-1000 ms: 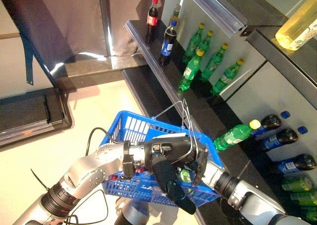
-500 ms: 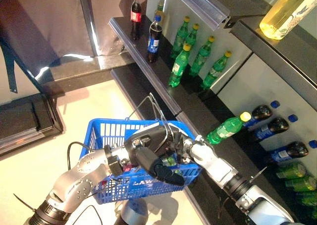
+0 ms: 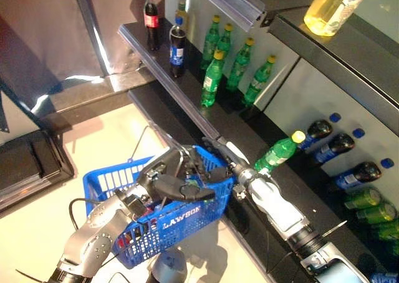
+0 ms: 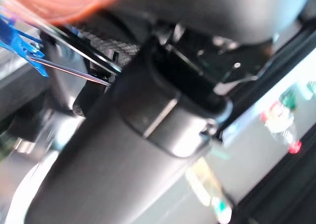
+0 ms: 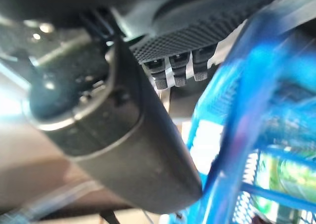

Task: Pick up the drink and place into the basket.

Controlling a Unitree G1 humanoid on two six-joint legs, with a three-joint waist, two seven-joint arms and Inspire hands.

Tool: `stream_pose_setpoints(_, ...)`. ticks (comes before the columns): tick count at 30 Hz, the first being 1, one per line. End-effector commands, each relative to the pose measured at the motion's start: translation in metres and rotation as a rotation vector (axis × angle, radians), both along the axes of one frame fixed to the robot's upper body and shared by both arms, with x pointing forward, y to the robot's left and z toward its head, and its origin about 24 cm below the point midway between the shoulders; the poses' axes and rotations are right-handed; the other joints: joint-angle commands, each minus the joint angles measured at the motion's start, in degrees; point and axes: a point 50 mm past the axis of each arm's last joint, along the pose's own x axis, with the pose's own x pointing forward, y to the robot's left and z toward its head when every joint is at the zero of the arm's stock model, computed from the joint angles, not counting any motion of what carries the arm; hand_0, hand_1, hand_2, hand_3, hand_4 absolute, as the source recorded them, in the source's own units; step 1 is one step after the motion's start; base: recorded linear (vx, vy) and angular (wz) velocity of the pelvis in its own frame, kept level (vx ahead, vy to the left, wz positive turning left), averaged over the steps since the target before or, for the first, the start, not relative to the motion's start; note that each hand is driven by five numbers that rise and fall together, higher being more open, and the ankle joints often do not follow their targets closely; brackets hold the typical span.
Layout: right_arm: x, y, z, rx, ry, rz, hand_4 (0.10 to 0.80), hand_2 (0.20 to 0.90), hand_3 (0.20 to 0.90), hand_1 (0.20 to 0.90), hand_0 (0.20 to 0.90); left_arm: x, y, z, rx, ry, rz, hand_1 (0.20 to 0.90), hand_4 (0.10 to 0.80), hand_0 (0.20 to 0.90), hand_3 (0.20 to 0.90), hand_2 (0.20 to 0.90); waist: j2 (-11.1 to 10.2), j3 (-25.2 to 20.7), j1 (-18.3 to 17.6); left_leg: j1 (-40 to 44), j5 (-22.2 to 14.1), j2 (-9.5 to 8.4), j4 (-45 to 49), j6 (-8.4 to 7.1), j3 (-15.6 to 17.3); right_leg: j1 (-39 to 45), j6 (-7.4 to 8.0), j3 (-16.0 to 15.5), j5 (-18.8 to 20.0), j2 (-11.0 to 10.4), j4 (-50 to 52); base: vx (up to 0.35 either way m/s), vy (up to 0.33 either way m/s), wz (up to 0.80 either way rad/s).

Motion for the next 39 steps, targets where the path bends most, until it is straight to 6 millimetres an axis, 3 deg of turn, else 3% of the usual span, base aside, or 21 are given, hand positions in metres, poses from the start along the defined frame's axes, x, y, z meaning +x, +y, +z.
stream_pose_setpoints(1, -0.006, -0.011, 0.029, 0.056, -0.218, -0.014, 0.8, 0.9, 0.9, 0.9, 0.9, 0.001, -0.009, 0.074, -0.268, -0.507, 0.056, 0.3, 0.1, 0.3, 0.2, 0.3, 5.93, -12.28, -2.14, 4.74, 2.32, 0.42, -6.55, 2.84, 1.49, -2.49, -1.37, -2.0, 2.72, 0.87, 5.2, -0.021, 0.043, -0.36)
stream_pose_setpoints(9, -0.022, -0.033, 0.016, 0.171, -0.251, -0.168, 0.8, 0.9, 0.9, 0.9, 0.9, 0.008, 0.026, 0.039, -0.176, -0.419, 0.357, 0.3, 0.1, 0.3, 0.2, 0.3, 8.48, -12.92, -7.24, 6.2, 1.52, 1.4, -6.55, 3.33, 7.6, -3.23, -0.6, -0.28, 2.73, -0.06, 5.4, -0.016, 0.058, -0.36)
stream_pose_setpoints(20, -0.049, -0.098, -0.01, 0.235, -0.216, -0.432, 0.8, 0.9, 0.9, 0.9, 0.9, -0.007, 0.085, -0.021, -0.015, -0.222, 0.782, 0.3, 0.1, 0.3, 0.2, 0.3, 9.36, -12.57, -14.97, 8.21, 0.03, 2.74, -6.3, 3.91, 16.4, -4.78, 0.49, 2.52, 4.14, -1.47, 5.02, -0.003, 0.02, -0.39)
stream_pose_setpoints(22, -0.063, -0.121, -0.023, 0.23, -0.175, -0.524, 0.8, 0.9, 0.9, 0.9, 0.9, -0.018, 0.099, -0.043, 0.014, -0.129, 0.874, 0.3, 0.1, 0.3, 0.2, 0.3, 9.24, -12.5, -17.03, 8.55, -0.35, 2.78, -6.28, 3.96, 18.36, -5.16, 0.81, 3.54, 5.01, -1.74, 4.16, -0.009, -0.002, -0.24)
stream_pose_setpoints(30, -0.093, -0.157, -0.053, 0.195, -0.07, -0.711, 0.8, 0.9, 0.9, 0.9, 0.9, -0.041, 0.121, -0.089, 0.095, 0.103, 1.0, 0.3, 0.1, 0.3, 0.2, 0.3, 9.07, -12.12, -20.42, 9.27, -1.33, 2.45, -6.25, 4.25, 21.41, -6.22, 1.41, 5.35, 6.46, -2.52, 4.29, -0.004, 0.001, -0.25)
stream_pose_setpoints(31, -0.102, -0.164, -0.066, 0.194, -0.014, -0.769, 0.8, 0.9, 0.9, 0.9, 0.9, -0.049, 0.125, -0.106, 0.127, 0.184, 1.031, 0.3, 0.1, 0.3, 0.2, 0.3, 9.07, -11.93, -21.38, 9.55, -1.64, 2.28, -6.2, 4.39, 22.03, -6.43, 1.53, 5.76, 6.74, -2.79, 4.41, -0.001, 0.007, -0.15)
stream_pose_setpoints(32, -0.103, -0.165, -0.068, 0.197, -0.006, -0.783, 0.8, 0.9, 0.9, 0.9, 0.9, -0.049, 0.125, -0.108, 0.131, 0.196, 1.035, 0.3, 0.1, 0.3, 0.2, 0.3, 9.09, -11.88, -21.47, 9.6, -1.68, 2.26, -6.19, 4.41, 22.1, -6.44, 1.54, 5.81, 6.75, -2.82, 4.42, 0.001, 0.013, -0.13)
stream_pose_setpoints(39, -0.142, -0.183, -0.13, 0.15, 0.305, -0.97, 0.8, 0.9, 0.9, 0.9, 0.9, -0.077, 0.13, -0.161, 0.263, 0.517, 1.109, 0.3, 0.1, 0.3, 0.2, 0.3, 9.01, -11.82, -23.15, 10.22, -2.87, 1.62, -5.86, 4.72, 23.7, -6.59, 1.83, 7.08, 7.5, -3.24, 4.34, 0.008, 0.003, -0.14)
